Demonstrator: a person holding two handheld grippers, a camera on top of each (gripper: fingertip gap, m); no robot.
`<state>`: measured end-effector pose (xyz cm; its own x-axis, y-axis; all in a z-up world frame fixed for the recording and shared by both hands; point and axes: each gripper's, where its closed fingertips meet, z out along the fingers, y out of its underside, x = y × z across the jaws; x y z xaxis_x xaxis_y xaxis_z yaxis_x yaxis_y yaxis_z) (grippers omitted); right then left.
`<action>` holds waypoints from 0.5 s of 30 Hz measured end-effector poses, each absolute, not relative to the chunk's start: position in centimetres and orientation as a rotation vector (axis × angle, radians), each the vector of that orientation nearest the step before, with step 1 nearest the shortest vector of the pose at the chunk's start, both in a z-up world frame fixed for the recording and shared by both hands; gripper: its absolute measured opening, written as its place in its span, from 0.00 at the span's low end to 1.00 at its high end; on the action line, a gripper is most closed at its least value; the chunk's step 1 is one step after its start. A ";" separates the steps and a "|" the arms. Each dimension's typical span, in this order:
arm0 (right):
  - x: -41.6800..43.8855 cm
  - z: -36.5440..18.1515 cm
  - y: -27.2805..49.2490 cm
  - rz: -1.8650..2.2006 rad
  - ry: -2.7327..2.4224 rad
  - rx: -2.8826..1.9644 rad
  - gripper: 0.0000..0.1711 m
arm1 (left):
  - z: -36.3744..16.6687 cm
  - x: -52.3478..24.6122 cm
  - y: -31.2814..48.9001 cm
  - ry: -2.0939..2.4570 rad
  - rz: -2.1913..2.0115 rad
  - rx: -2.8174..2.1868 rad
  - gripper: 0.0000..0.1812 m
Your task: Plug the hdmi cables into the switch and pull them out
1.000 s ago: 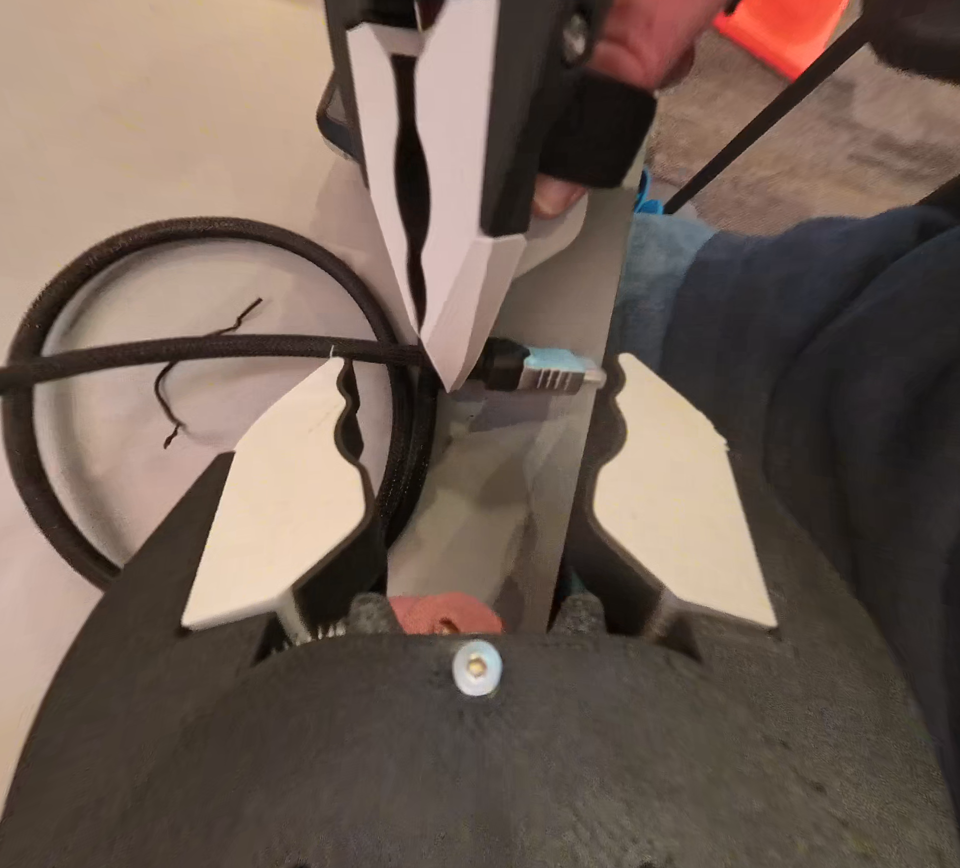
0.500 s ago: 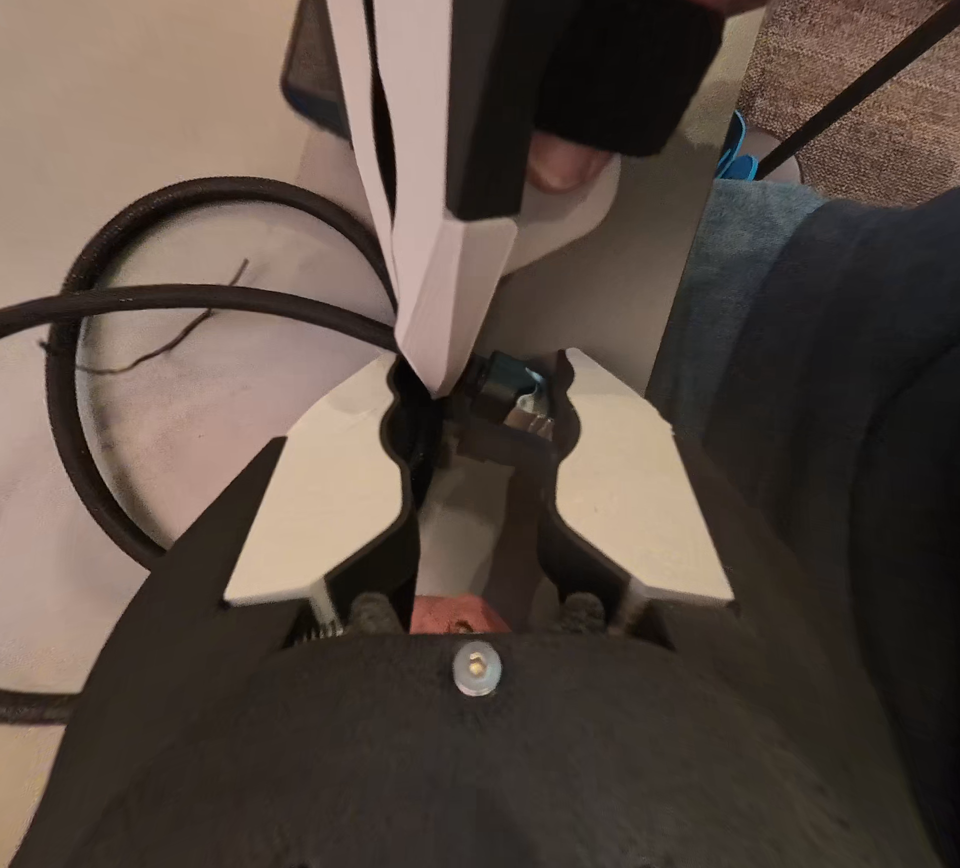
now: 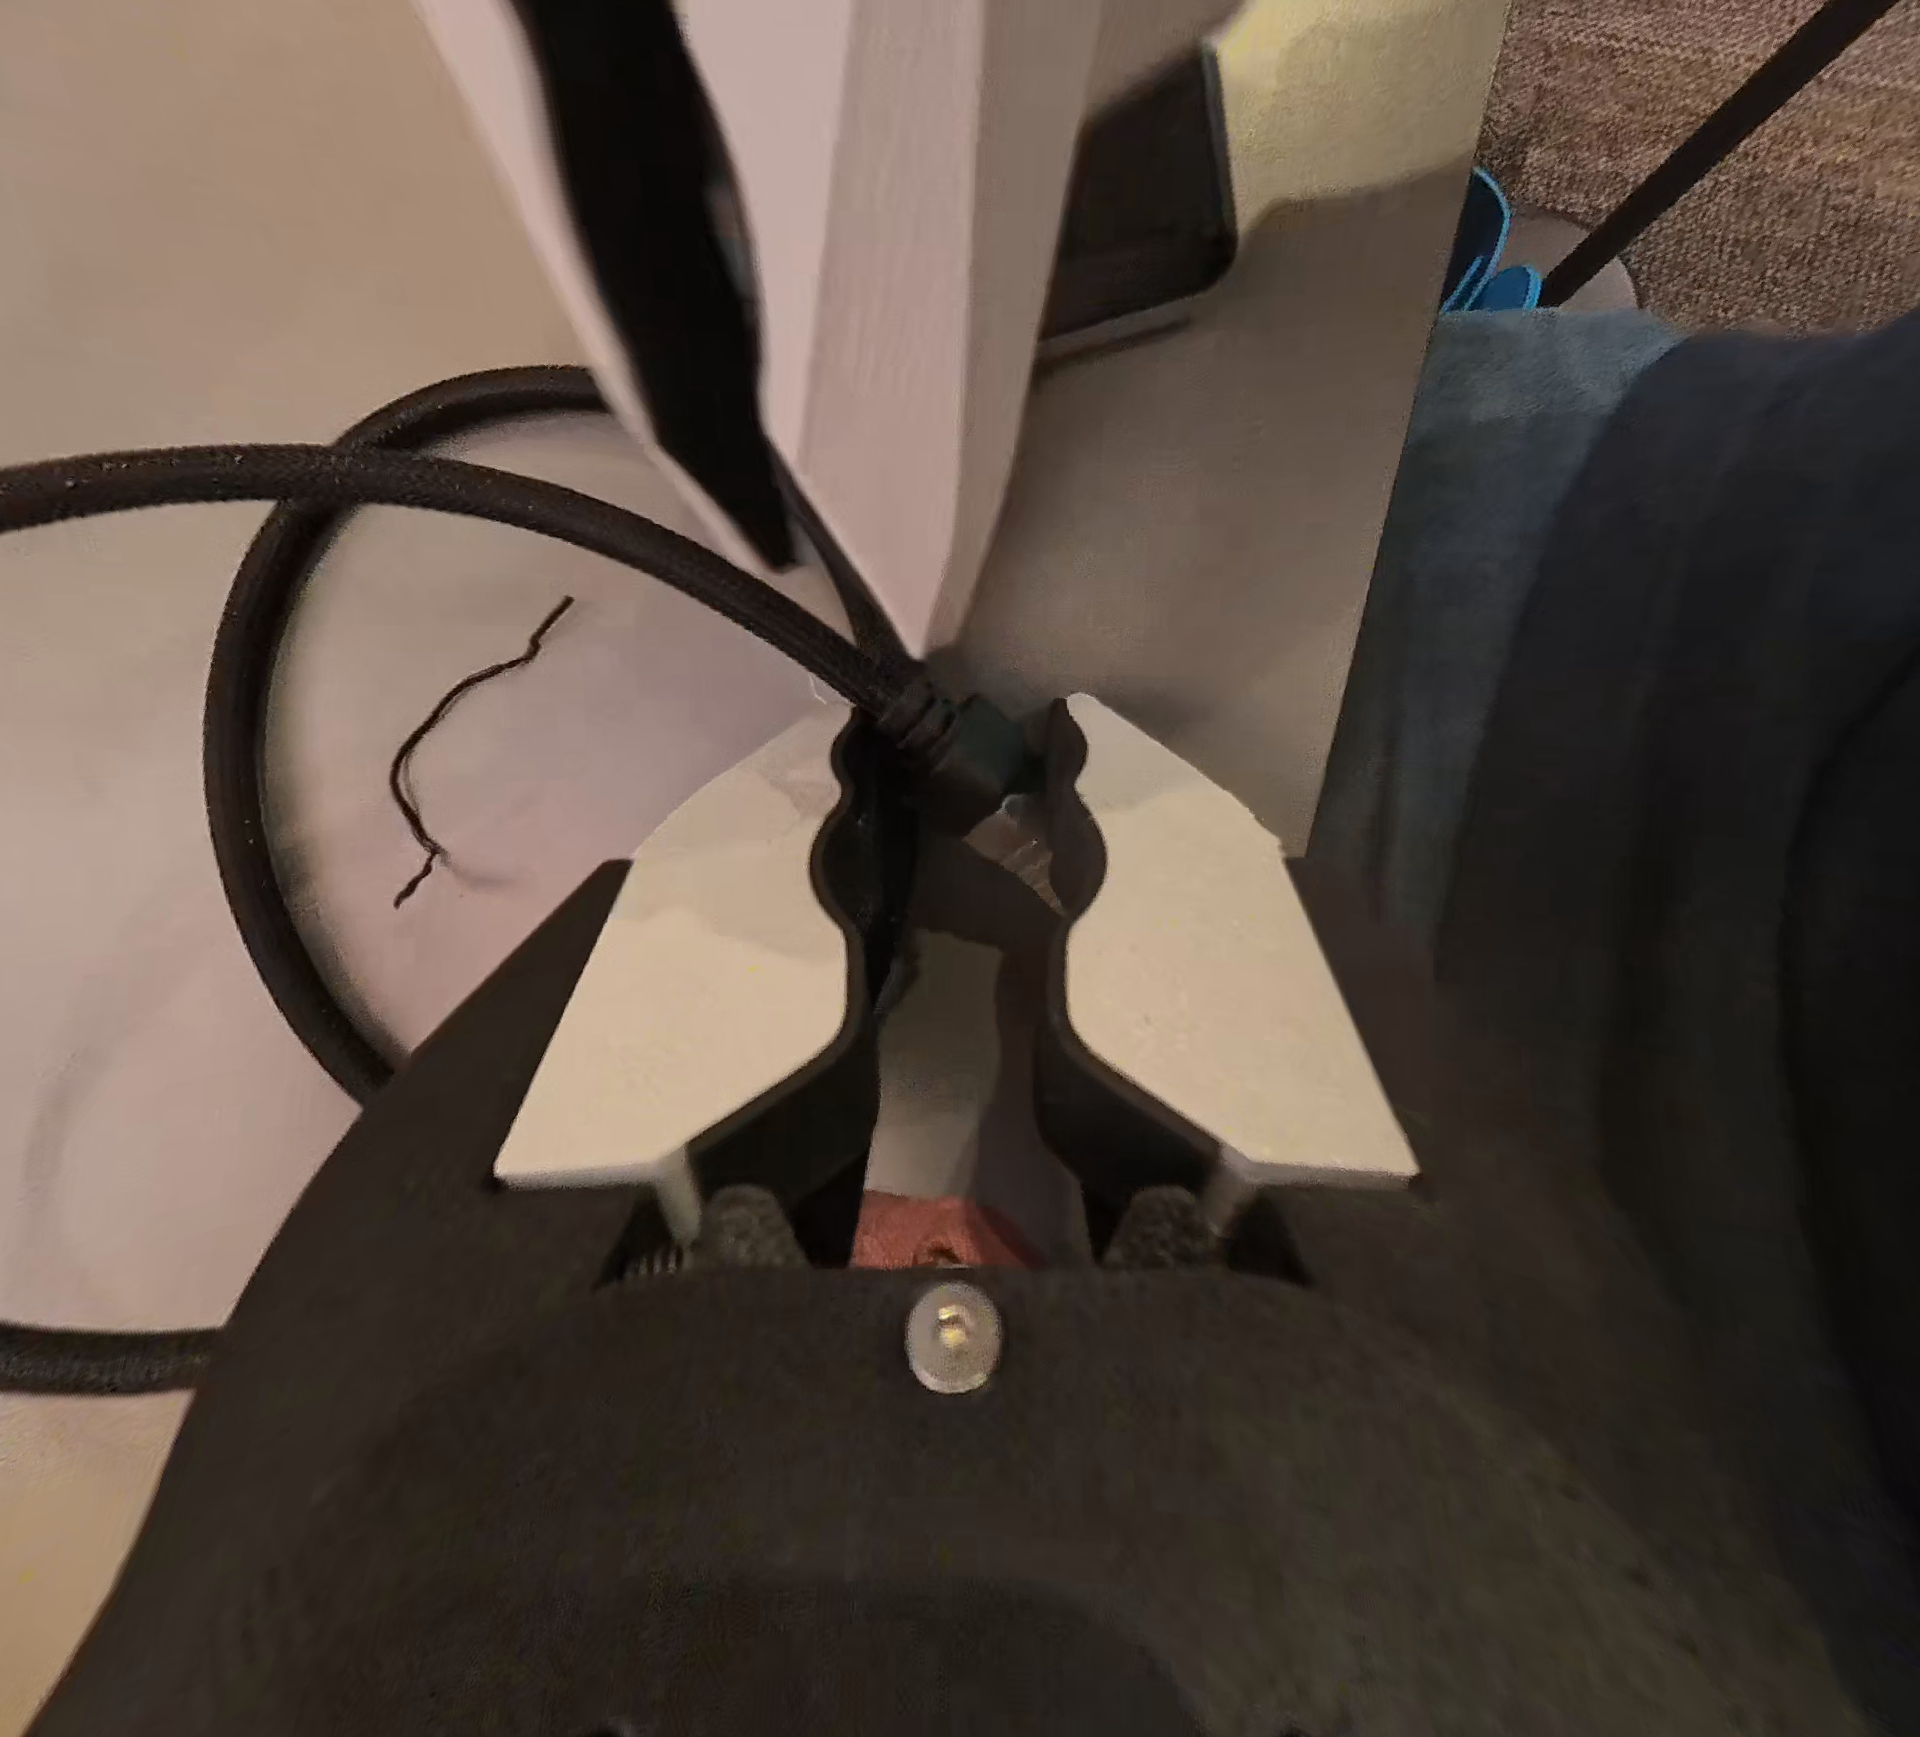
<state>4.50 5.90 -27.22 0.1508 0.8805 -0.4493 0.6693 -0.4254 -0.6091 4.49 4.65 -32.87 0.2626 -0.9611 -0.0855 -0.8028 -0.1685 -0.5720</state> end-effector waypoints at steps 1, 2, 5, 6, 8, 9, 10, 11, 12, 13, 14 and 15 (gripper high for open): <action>4.5 -27.1 6.5 1.030 -1.588 -2.093 0.16 | -32.8 4.5 4.6 1.610 -0.400 -2.007 0.18; 4.4 -27.3 6.9 0.908 -1.689 -2.017 0.20 | -32.9 4.5 4.6 1.616 -0.400 -2.004 0.18; 4.0 -28.4 7.4 0.663 -1.962 -1.817 0.24 | -32.8 4.5 4.6 1.632 -0.400 -1.988 0.18; 4.0 -28.9 7.5 0.603 -2.040 -1.784 0.24 | -32.8 4.5 4.6 1.634 -0.402 -1.984 0.18; 4.6 -30.5 7.7 0.514 -2.184 -1.751 0.20 | -32.8 4.4 4.5 1.643 -0.401 -1.969 0.18; 4.8 -31.0 7.7 0.508 -2.227 -1.740 0.20 | -32.8 4.4 4.5 1.654 -0.401 -1.962 0.18; 5.0 -31.3 7.9 0.510 -2.251 -1.745 0.18 | -32.9 4.4 4.4 1.656 -0.402 -1.956 0.18; 5.2 -31.5 7.9 0.512 -2.276 -1.761 0.15 | -32.8 4.4 4.4 1.656 -0.404 -1.951 0.17; 5.5 -31.5 7.8 0.502 -2.302 -1.767 0.13 | -32.8 4.4 4.4 1.663 -0.405 -1.945 0.17; 5.8 -31.6 7.8 0.480 -2.326 -1.773 0.12 | -32.8 4.4 4.4 1.666 -0.401 -1.944 0.17; 6.2 -31.7 7.6 0.464 -2.349 -1.799 0.11 | -32.8 4.4 4.4 1.666 -0.396 -1.942 0.17; 6.6 -31.9 7.4 0.455 -2.368 -1.835 0.09 | -32.8 4.3 4.7 1.652 -0.372 -1.939 0.15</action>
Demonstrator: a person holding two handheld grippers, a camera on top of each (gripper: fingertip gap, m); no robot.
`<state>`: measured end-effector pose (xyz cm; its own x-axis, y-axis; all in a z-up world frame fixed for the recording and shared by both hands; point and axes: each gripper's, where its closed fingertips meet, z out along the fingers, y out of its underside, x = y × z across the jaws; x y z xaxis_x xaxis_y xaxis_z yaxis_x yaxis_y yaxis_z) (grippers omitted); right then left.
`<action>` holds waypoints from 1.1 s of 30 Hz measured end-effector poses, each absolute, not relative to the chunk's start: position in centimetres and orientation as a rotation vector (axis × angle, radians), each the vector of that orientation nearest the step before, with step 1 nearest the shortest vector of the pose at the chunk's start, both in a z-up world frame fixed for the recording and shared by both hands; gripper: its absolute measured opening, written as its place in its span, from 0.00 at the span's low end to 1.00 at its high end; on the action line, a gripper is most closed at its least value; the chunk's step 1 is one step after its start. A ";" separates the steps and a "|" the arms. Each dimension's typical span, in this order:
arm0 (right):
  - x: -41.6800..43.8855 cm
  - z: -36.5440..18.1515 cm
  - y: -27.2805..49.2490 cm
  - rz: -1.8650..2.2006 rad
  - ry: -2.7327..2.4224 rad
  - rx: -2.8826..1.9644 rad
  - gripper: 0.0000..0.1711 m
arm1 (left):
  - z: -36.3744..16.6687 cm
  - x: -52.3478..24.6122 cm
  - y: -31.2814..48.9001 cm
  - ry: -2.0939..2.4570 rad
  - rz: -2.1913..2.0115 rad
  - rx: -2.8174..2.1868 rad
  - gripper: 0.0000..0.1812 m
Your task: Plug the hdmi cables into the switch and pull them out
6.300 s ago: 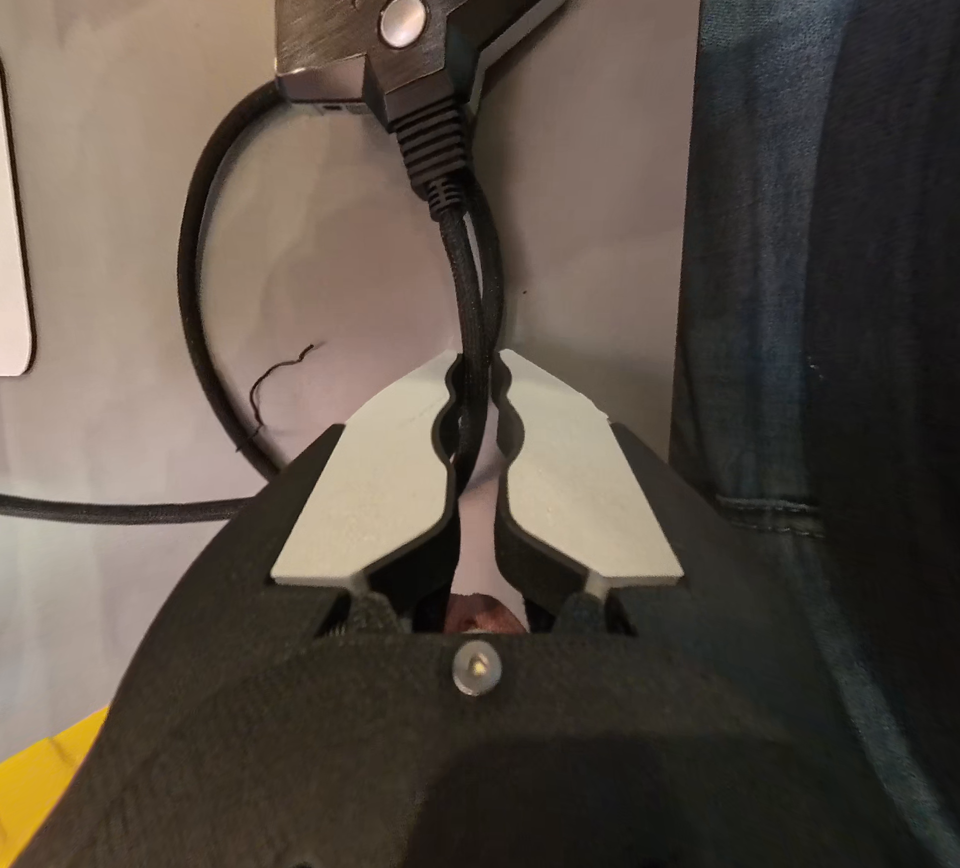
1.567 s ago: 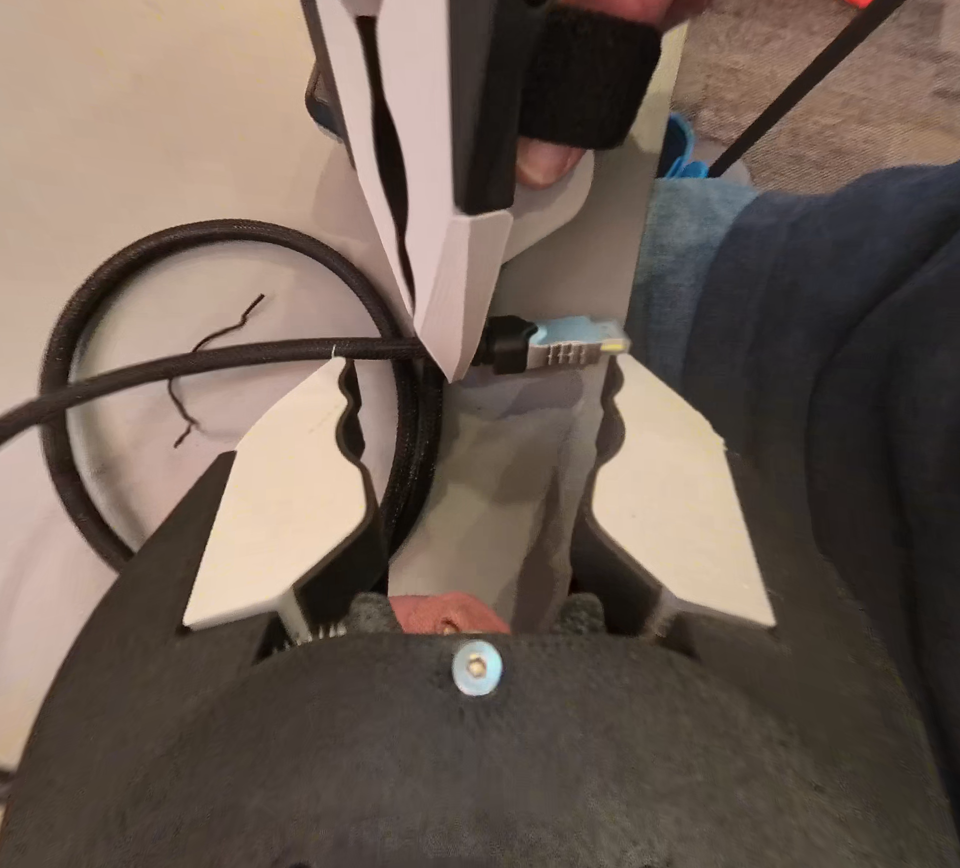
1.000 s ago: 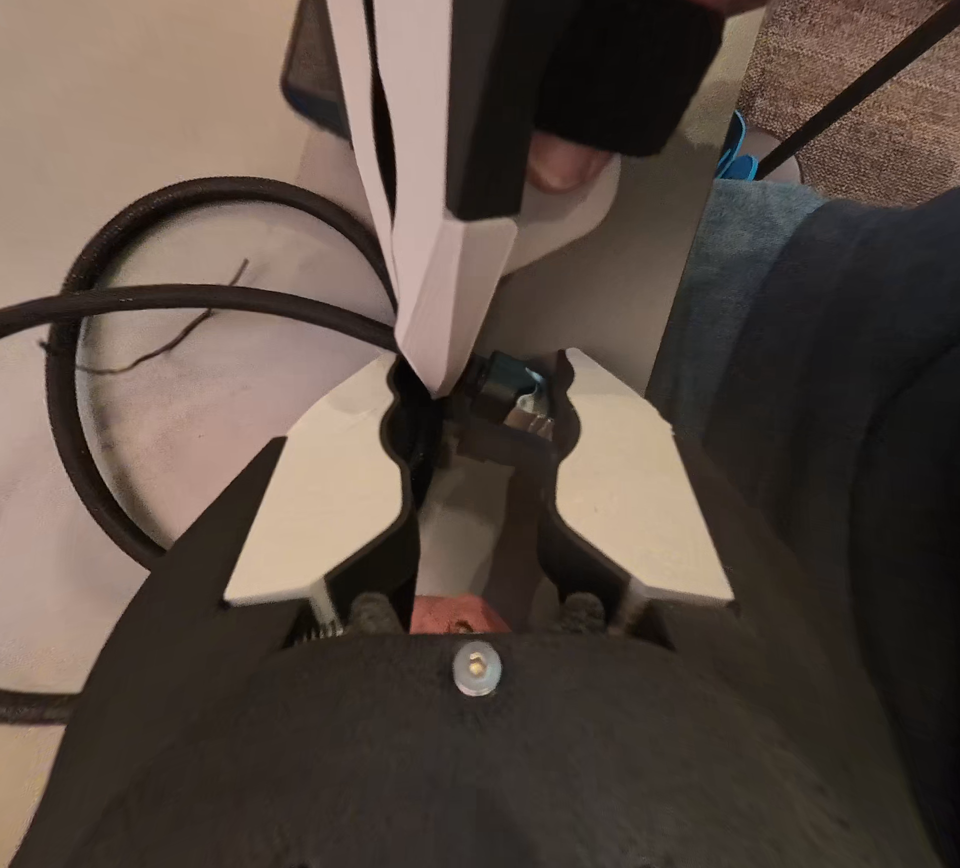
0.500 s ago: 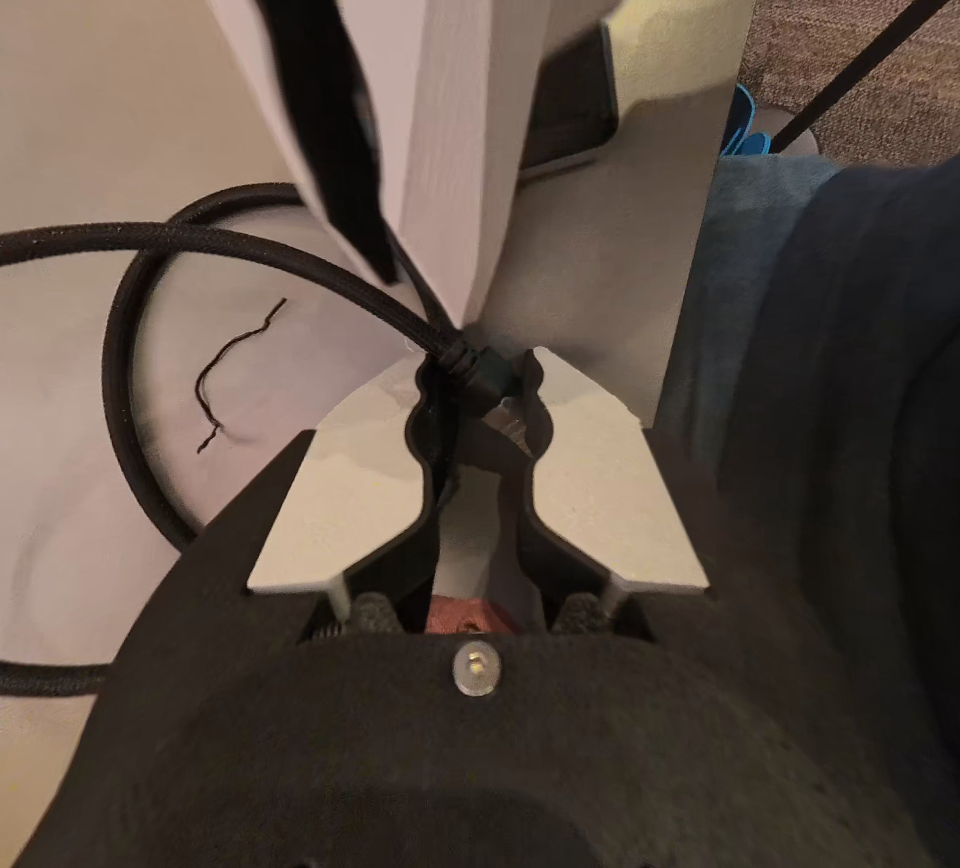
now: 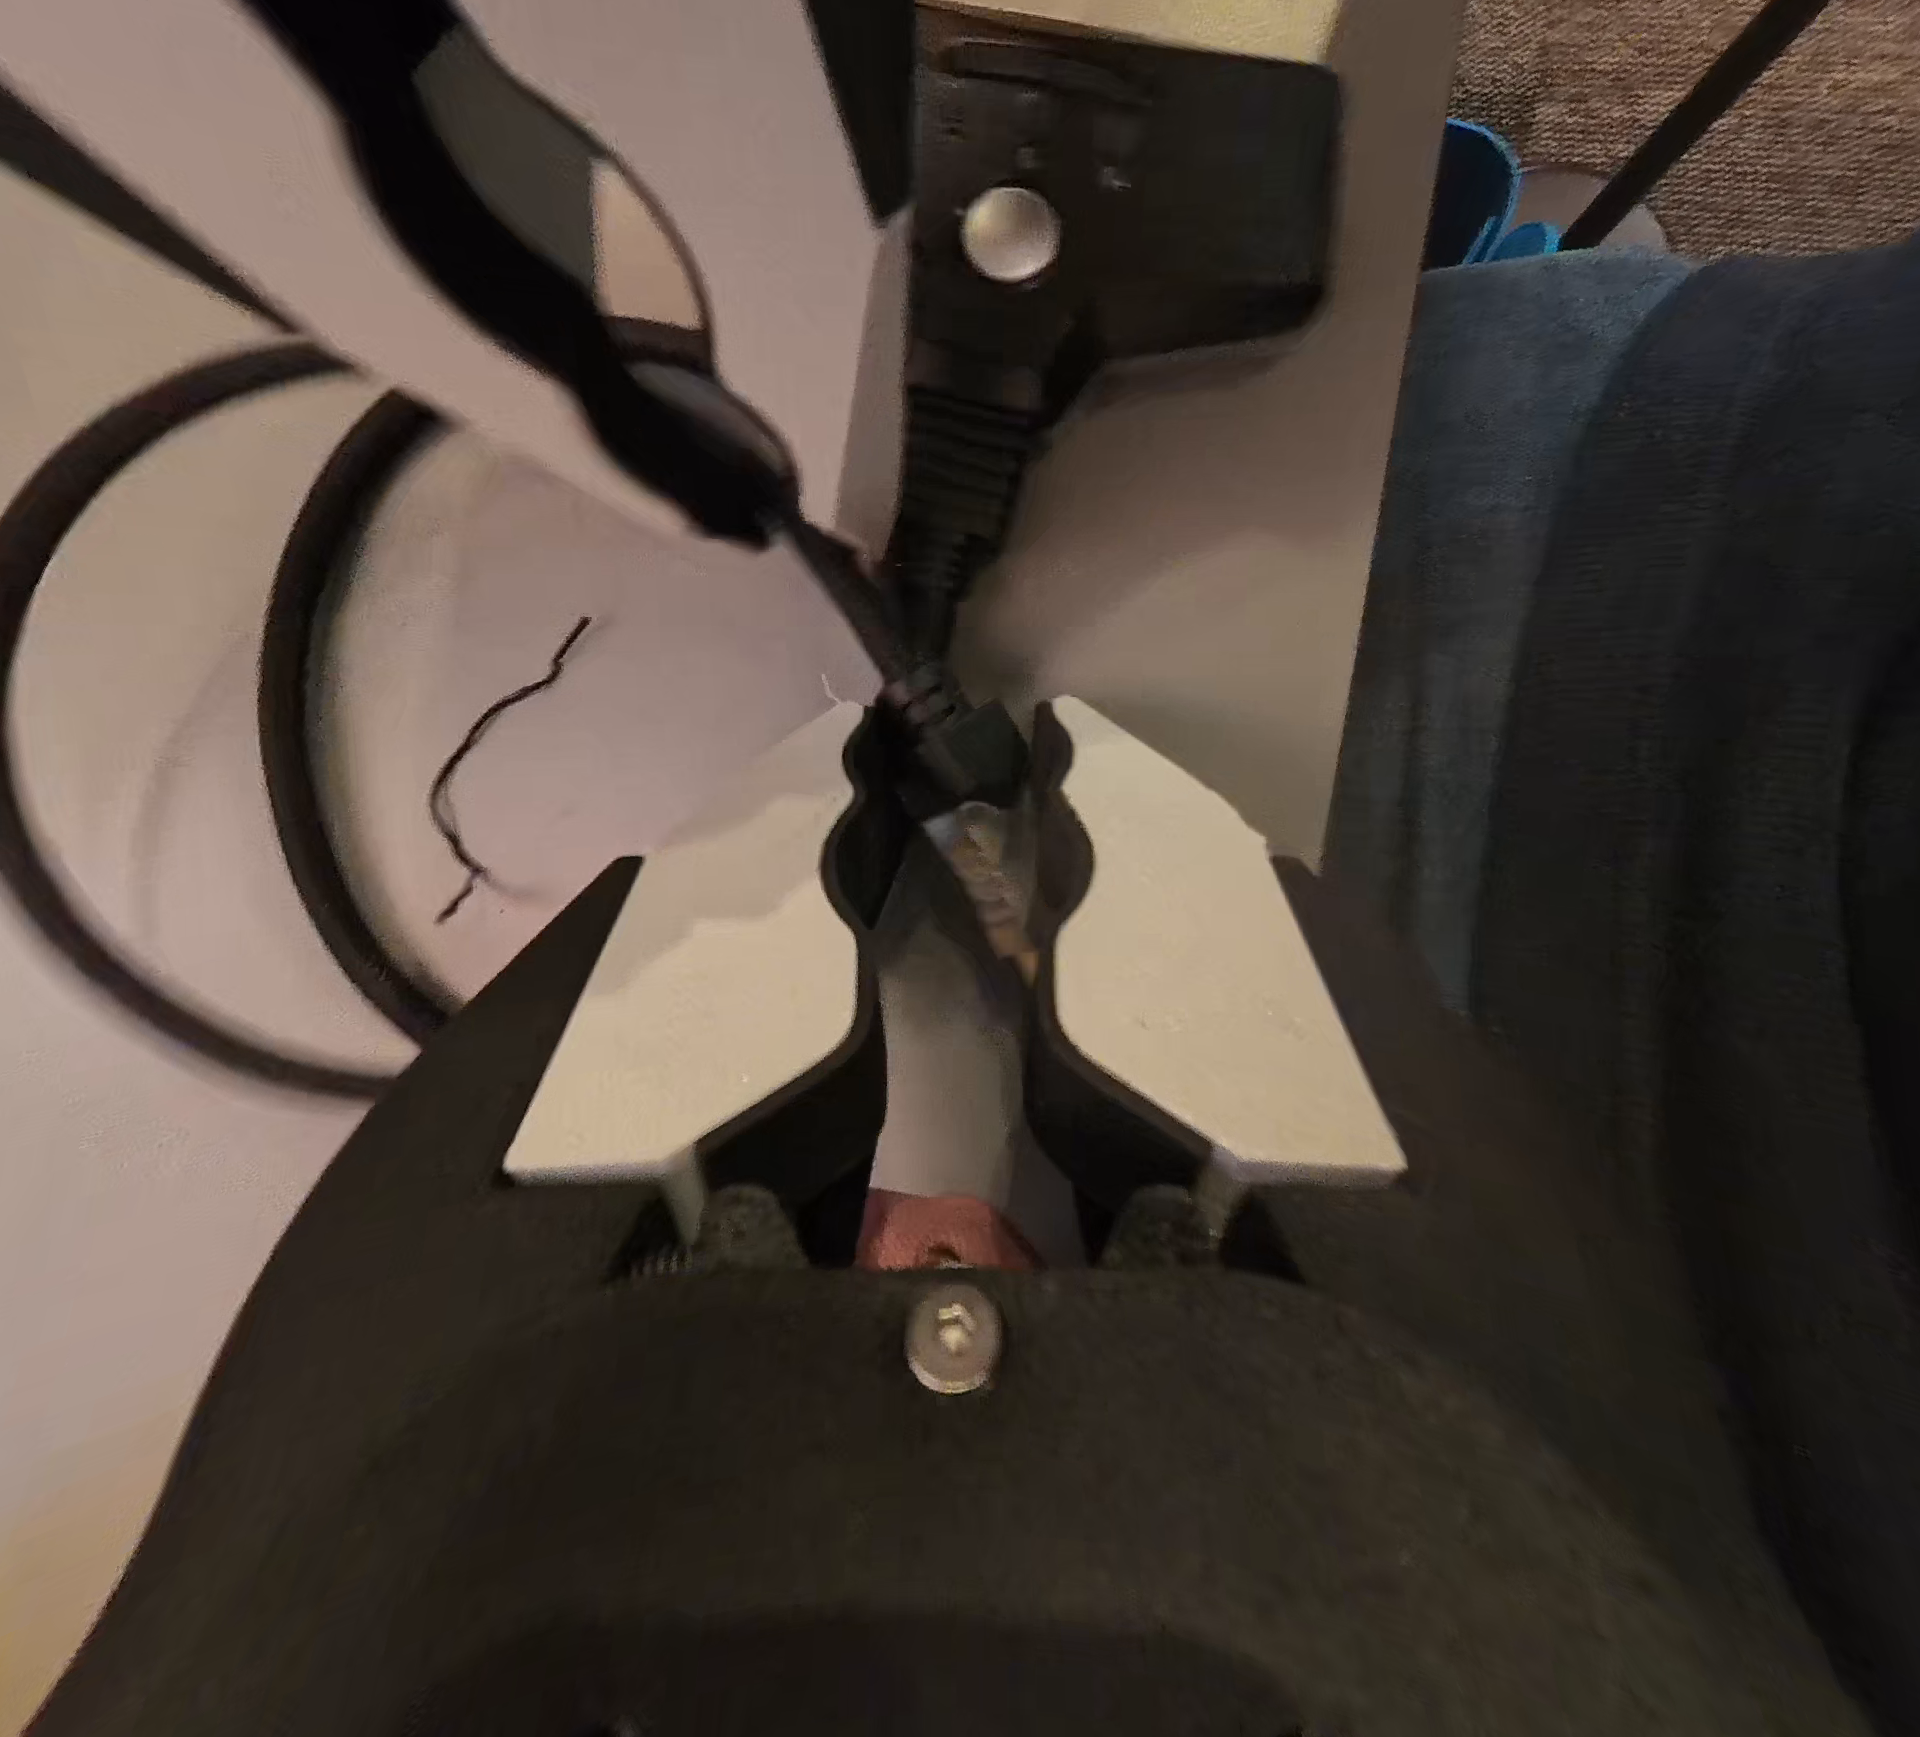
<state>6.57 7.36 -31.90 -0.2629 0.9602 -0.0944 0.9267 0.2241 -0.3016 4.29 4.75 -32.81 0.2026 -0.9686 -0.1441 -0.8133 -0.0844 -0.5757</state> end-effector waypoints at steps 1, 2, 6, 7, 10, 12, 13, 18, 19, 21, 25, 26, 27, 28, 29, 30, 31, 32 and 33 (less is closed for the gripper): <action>6.8 -32.1 7.0 0.464 -2.373 -1.855 0.07 | -32.8 4.1 5.1 1.643 -0.352 -1.927 0.14; 6.8 -32.2 6.7 0.485 -2.359 -1.870 0.05 | -32.8 4.0 5.2 1.636 -0.355 -1.934 0.14; 7.0 -32.5 6.0 0.509 -2.284 -1.916 0.03 | -32.8 3.9 5.5 1.614 -0.344 -1.927 0.13; 7.0 -32.6 5.9 0.502 -2.272 -1.917 0.03 | -32.8 3.9 5.6 1.618 -0.335 -1.920 0.13; 6.9 -32.7 5.7 0.511 -2.223 -1.934 0.02 | -32.7 4.0 5.7 1.626 -0.297 -1.892 0.14; 6.7 -32.7 5.6 0.541 -2.181 -1.953 0.02 | -32.6 4.1 5.9 1.628 -0.257 -1.862 0.15; 6.5 -32.7 5.7 0.546 -2.160 -1.962 0.02 | -32.6 4.2 6.0 1.627 -0.234 -1.848 0.15; 5.9 -32.4 5.8 0.565 -2.067 -2.049 0.02 | -32.3 4.7 6.4 1.616 -0.133 -1.785 0.19; 5.9 -32.3 5.8 0.569 -2.038 -2.078 0.02 | -32.3 4.7 6.5 1.610 -0.120 -1.777 0.19; 5.9 -32.3 6.0 0.591 -1.953 -2.144 0.02 | -32.1 4.7 6.8 1.591 -0.086 -1.769 0.21; 5.6 -32.2 6.0 0.737 -1.689 -2.295 0.02 | -32.0 4.7 7.2 1.568 -0.060 -1.749 0.23; 5.6 -32.3 6.0 0.763 -1.648 -2.310 0.02 | -32.0 4.7 7.1 1.583 -0.054 -1.728 0.22; 5.6 -32.3 5.9 0.775 -1.628 -2.307 0.02 | -31.9 4.8 7.0 1.607 -0.034 -1.689 0.21; 5.6 -32.3 5.9 0.772 -1.634 -2.285 0.02 | -31.8 4.9 7.0 1.630 -0.010 -1.645 0.21; 5.5 -32.3 5.9 0.772 -1.635 -2.272 0.02 | -31.8 5.0 6.9 1.659 0.006 -1.603 0.20; 5.5 -32.3 5.8 0.786 -1.619 -2.282 0.02 | -31.8 5.0 6.9 1.678 0.019 -1.581 0.21; 5.4 -32.3 5.8 0.795 -1.613 -2.287 0.02 | -31.8 5.1 6.8 1.700 0.014 -1.579 0.20; 5.3 -32.3 5.8 0.789 -1.625 -2.273 0.02 | -31.9 5.1 6.7 1.733 0.012 -1.560 0.20; 5.1 -32.3 5.7 0.783 -1.649 -2.254 0.02 | -31.8 5.2 6.6 1.780 0.023 -1.509 0.20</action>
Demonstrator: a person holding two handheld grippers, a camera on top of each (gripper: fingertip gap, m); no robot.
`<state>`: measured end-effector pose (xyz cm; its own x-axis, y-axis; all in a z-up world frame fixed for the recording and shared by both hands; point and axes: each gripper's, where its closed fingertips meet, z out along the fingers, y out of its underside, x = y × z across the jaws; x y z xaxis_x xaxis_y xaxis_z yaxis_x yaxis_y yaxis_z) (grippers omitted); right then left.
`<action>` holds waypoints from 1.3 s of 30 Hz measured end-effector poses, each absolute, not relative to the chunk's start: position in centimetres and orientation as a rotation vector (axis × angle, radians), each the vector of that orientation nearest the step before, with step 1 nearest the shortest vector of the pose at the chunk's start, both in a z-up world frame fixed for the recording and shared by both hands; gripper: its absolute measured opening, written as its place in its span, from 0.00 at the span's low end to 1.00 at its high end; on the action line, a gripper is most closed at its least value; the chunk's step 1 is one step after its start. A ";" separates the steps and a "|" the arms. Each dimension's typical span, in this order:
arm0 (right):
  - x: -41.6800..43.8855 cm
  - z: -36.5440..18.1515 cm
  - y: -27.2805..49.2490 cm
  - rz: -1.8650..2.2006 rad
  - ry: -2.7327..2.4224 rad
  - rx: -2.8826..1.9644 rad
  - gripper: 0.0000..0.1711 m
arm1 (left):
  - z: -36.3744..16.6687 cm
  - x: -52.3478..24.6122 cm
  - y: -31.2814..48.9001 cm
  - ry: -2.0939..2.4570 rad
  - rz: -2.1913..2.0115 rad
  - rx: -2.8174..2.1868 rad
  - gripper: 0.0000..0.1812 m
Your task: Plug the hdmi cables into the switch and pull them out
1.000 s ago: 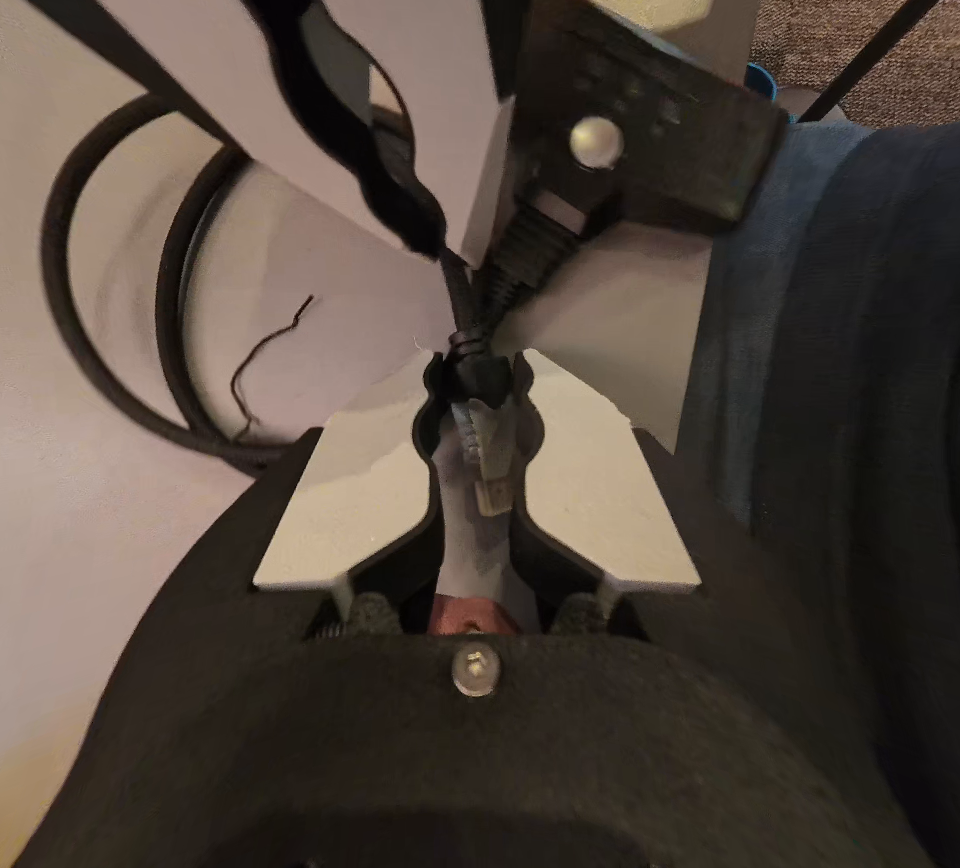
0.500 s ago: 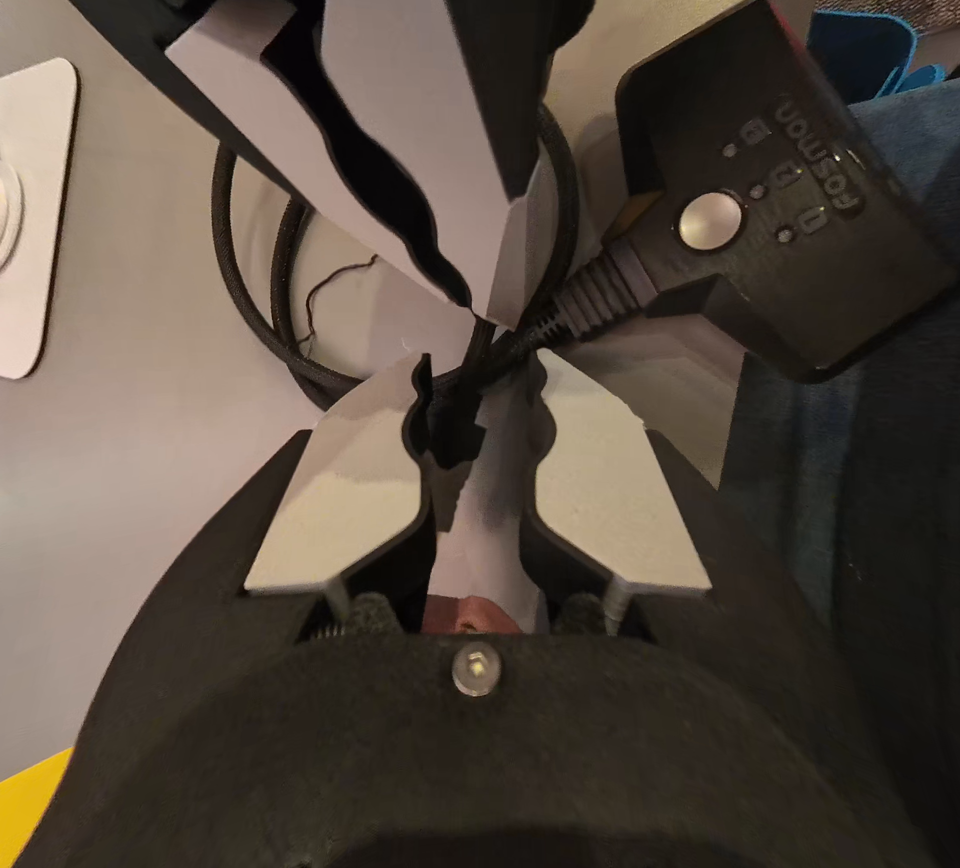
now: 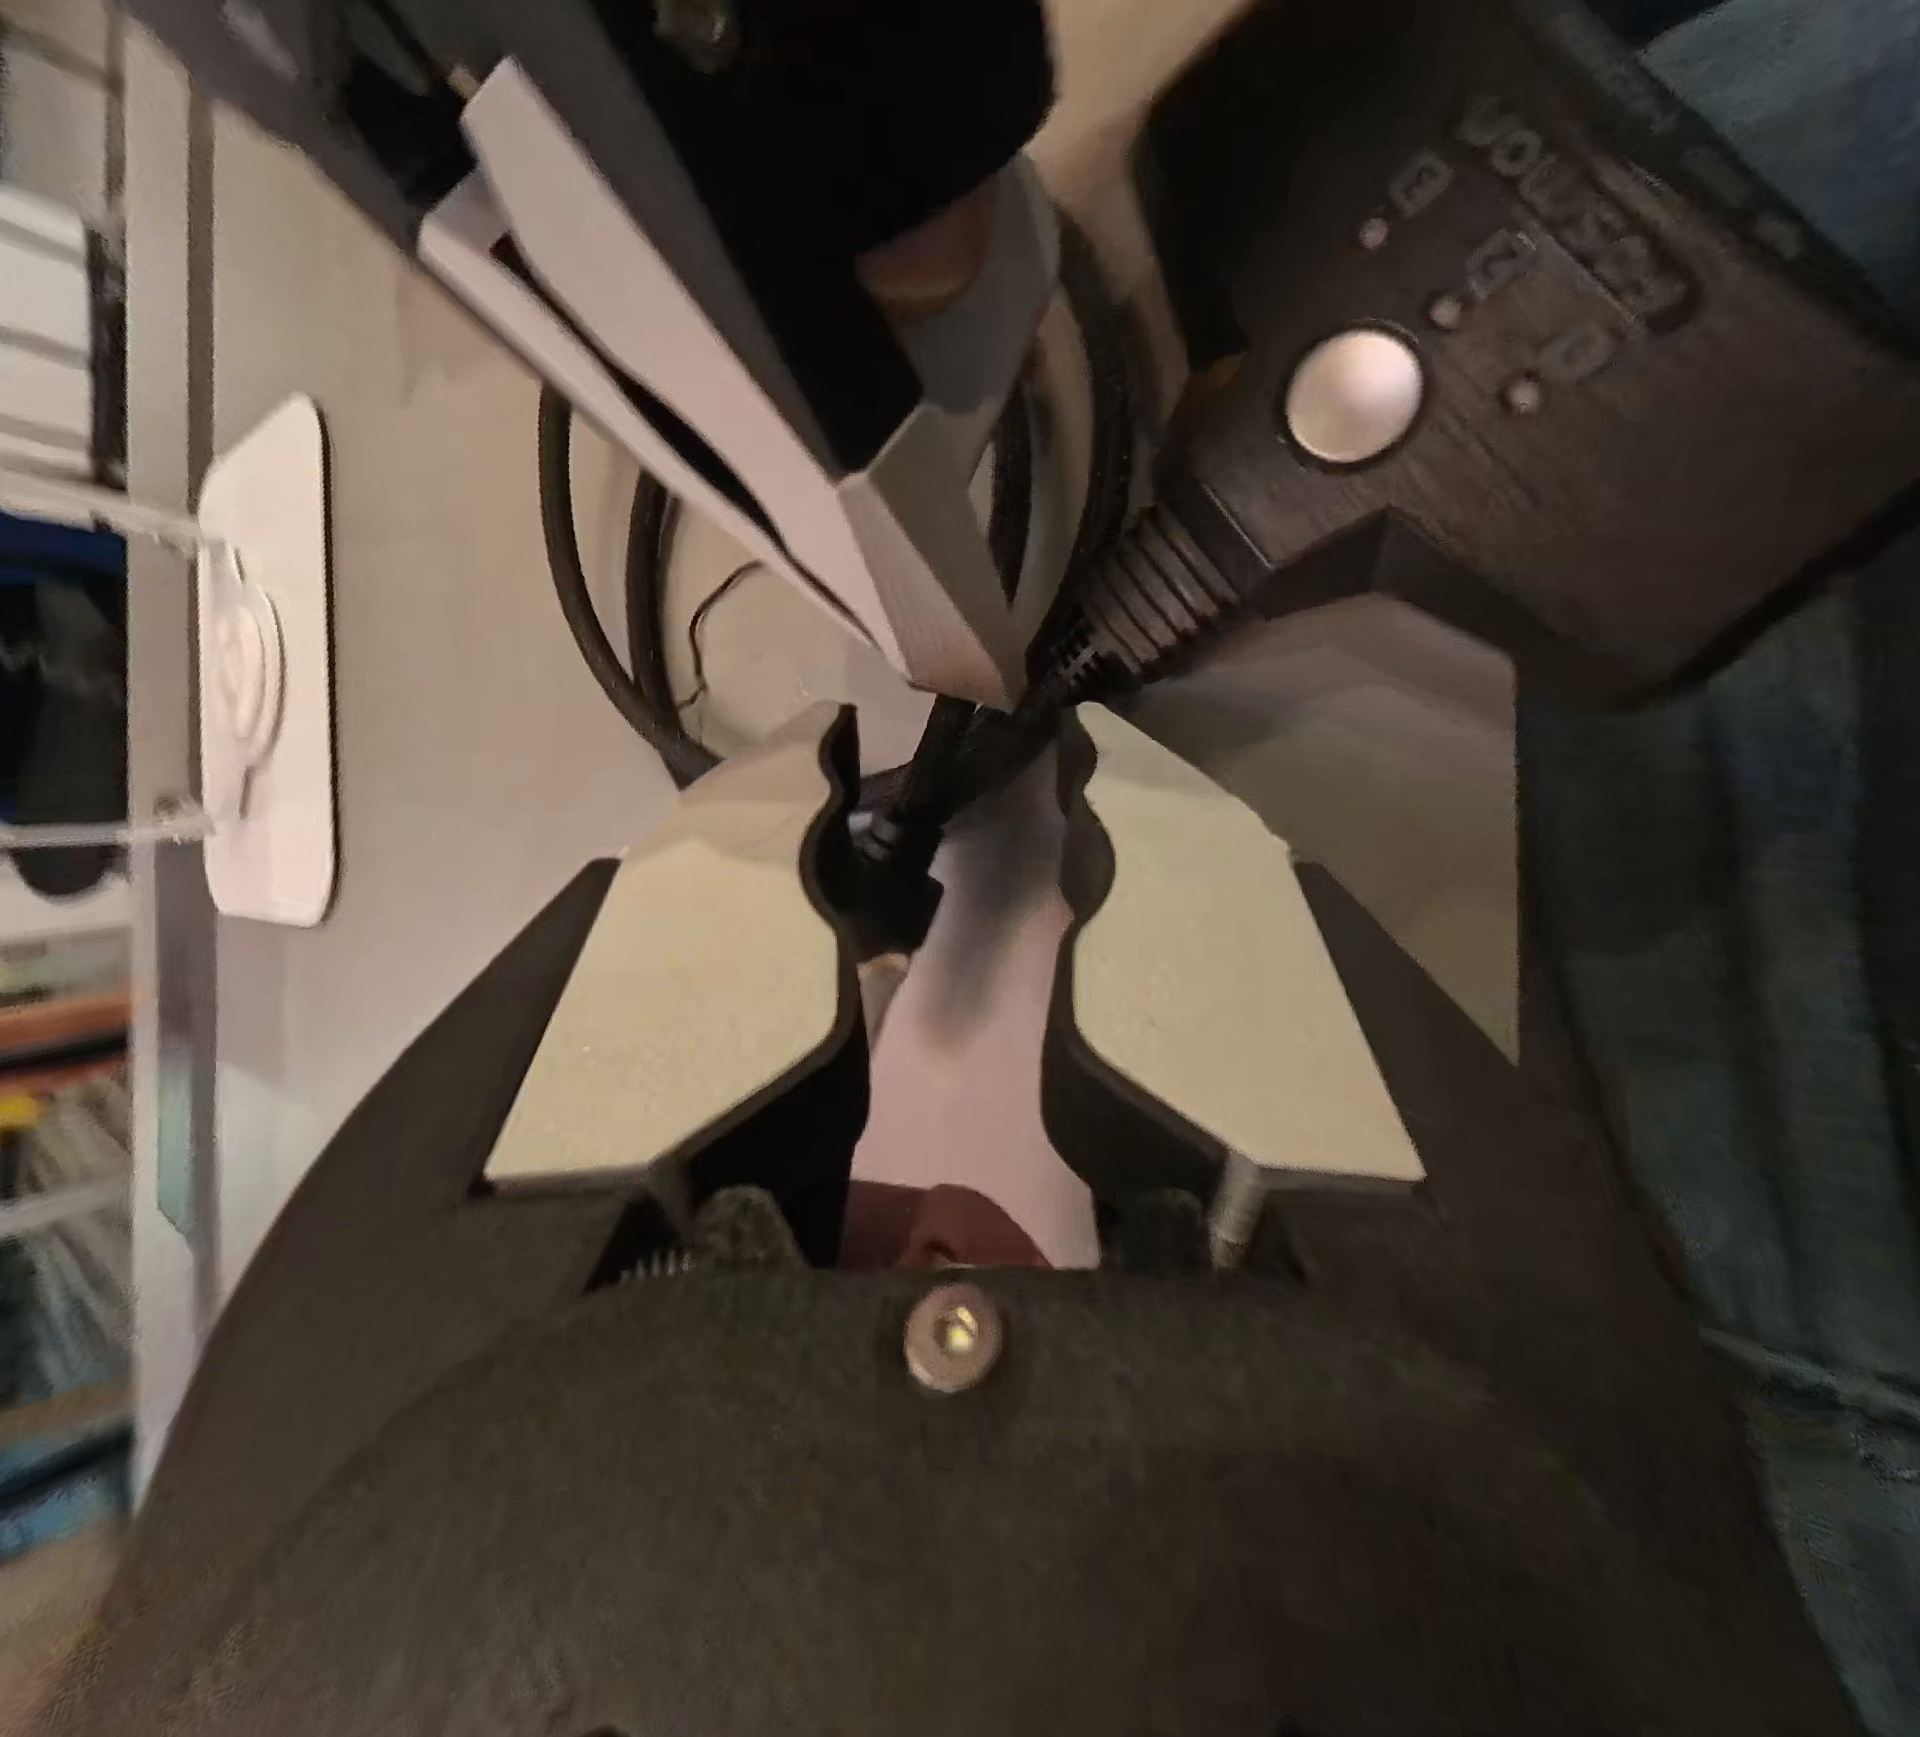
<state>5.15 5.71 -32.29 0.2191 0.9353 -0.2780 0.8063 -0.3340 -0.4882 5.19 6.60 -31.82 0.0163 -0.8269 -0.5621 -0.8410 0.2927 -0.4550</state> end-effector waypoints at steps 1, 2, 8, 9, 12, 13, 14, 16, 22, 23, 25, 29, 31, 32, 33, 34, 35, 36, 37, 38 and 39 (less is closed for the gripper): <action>5.0 -32.3 5.5 0.778 -1.682 -2.225 0.02 | -31.9 5.2 6.2 1.835 0.017 -1.452 0.19; 4.7 -32.3 5.4 0.759 -1.723 -2.180 0.02 | -32.0 5.2 5.9 1.878 -0.009 -1.432 0.18; 4.3 -32.5 5.1 0.738 -1.860 -2.069 0.02 | -32.3 4.9 5.5 1.945 -0.147 -1.514 0.18; 4.2 -32.5 5.0 0.727 -1.864 -2.061 0.02 | -32.4 4.8 5.4 1.946 -0.157 -1.526 0.17; 4.3 -32.5 5.0 0.679 -1.870 -2.070 0.02 | -32.7 4.7 5.0 1.922 -0.201 -1.599 0.12; 4.3 -32.5 5.0 0.676 -1.868 -2.081 0.02 | -32.7 4.7 5.0 1.914 -0.203 -1.608 0.12; 4.3 -32.5 5.1 0.676 -1.865 -2.090 0.02 | -32.8 4.7 5.0 1.904 -0.213 -1.625 0.12; 4.4 -32.4 5.2 0.679 -1.846 -2.103 0.03 | -32.8 4.7 5.0 1.885 -0.222 -1.640 0.12; 5.5 -31.5 5.1 0.719 -1.732 -2.176 0.07 | -32.9 5.4 5.4 1.823 -0.217 -1.682 0.07; 5.7 -31.2 5.2 0.718 -1.717 -2.175 0.09 | -32.9 5.5 5.4 1.811 -0.215 -1.687 0.07; 6.0 -30.7 5.1 0.744 -1.696 -2.186 0.26 | -32.9 5.5 5.6 1.794 -0.229 -1.696 0.07; 6.3 -31.7 5.6 0.573 -1.817 -2.092 0.32 | -32.9 5.6 5.7 1.787 -0.240 -1.704 0.07; 6.5 -33.0 6.0 0.458 -1.879 -2.066 0.37 | -32.9 5.6 5.7 1.777 -0.263 -1.720 0.07; 6.3 -33.0 6.2 0.440 -1.879 -2.047 0.36 | -32.9 5.6 5.7 1.771 -0.268 -1.727 0.07; 6.2 -33.0 6.3 0.435 -1.885 -2.048 0.31 | -32.9 5.6 5.7 1.765 -0.276 -1.738 0.07; 6.1 -33.0 6.2 0.438 -1.891 -2.046 0.27 | -32.9 5.6 5.7 1.760 -0.279 -1.744 0.07; 6.0 -33.0 6.1 0.442 -1.898 -2.036 0.18 | -32.9 5.6 5.9 1.746 -0.273 -1.755 0.07; 5.9 -33.0 5.9 0.448 -1.893 -2.035 0.12 | -32.9 5.5 6.1 1.736 -0.274 -1.775 0.07; 5.9 -33.0 5.8 0.460 -1.878 -2.039 0.12 | -32.9 5.4 6.1 1.736 -0.285 -1.783 0.07; 5.9 -33.0 5.8 0.475 -1.861 -2.036 0.12 | -32.9 5.5 6.1 1.733 -0.290 -1.786 0.07; 5.9 -33.0 5.8 0.484 -1.846 -2.031 0.11 | -32.9 5.5 6.1 1.728 -0.297 -1.788 0.07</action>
